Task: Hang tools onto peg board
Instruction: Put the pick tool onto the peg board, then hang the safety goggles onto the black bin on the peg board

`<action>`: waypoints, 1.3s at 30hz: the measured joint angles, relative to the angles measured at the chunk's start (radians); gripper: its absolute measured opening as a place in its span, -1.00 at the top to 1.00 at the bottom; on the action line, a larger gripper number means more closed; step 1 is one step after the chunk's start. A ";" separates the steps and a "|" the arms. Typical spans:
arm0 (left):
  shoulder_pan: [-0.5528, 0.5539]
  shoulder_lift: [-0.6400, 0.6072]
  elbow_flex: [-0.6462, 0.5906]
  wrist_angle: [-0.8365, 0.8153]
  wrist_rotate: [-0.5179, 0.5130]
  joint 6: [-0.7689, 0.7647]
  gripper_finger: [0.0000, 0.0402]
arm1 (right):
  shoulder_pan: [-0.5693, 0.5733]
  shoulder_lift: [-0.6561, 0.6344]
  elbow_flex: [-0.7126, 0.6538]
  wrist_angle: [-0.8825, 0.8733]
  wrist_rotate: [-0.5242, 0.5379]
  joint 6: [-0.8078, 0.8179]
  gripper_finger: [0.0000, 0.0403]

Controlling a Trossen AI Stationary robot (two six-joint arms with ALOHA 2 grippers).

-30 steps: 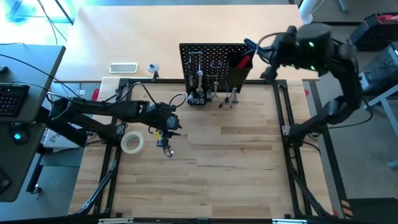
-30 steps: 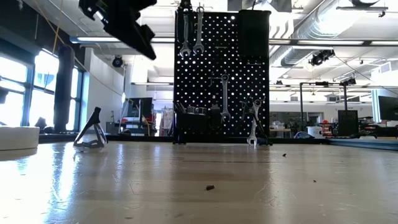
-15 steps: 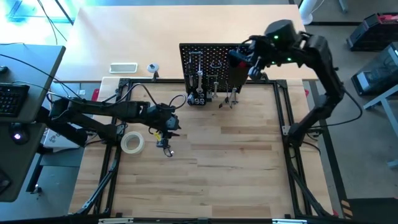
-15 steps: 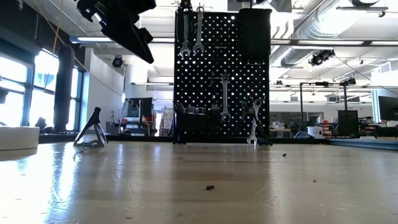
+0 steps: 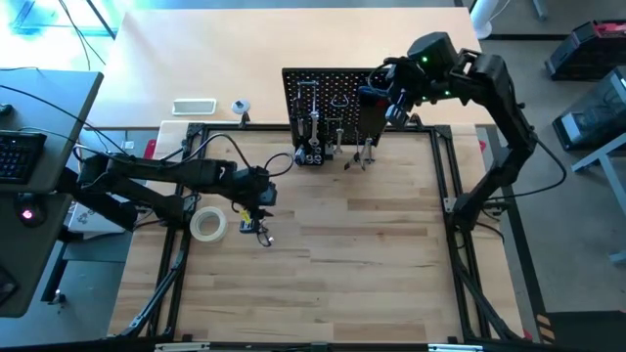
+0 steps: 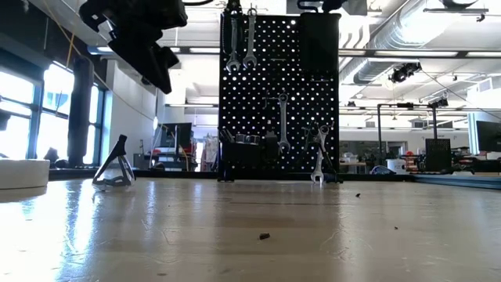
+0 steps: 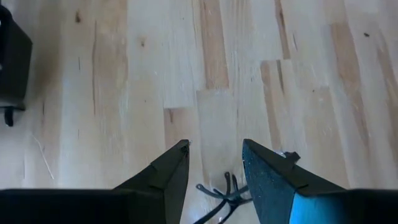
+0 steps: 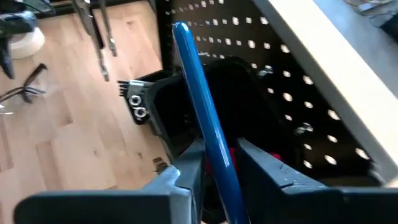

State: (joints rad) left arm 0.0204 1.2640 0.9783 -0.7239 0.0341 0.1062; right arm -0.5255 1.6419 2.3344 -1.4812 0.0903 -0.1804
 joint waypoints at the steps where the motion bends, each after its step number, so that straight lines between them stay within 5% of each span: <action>1: -0.001 0.000 0.000 -0.005 -0.001 -0.002 0.29 | 0.001 -0.001 0.000 -0.002 0.016 -0.001 0.57; 16: -0.007 -0.007 0.000 -0.083 -0.074 0.011 0.29 | 0.070 -0.066 0.000 -0.009 0.184 0.000 -0.04; 25: -0.007 -0.108 0.000 -0.157 -0.160 0.002 0.29 | 0.169 -0.147 0.000 0.061 0.203 0.029 -0.06; 31: -0.024 -0.245 -0.010 -0.238 -0.042 -0.088 0.29 | 0.282 -0.148 -0.001 -0.011 0.104 0.095 -0.06; 39: -0.121 -0.363 -0.258 -0.133 -0.038 -0.183 0.29 | 0.484 -0.144 -0.216 0.011 0.057 0.128 -0.06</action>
State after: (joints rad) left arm -0.1002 0.9009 0.7207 -0.8569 -0.0037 -0.0769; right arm -0.0417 1.4982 2.1180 -1.4705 0.1474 -0.0520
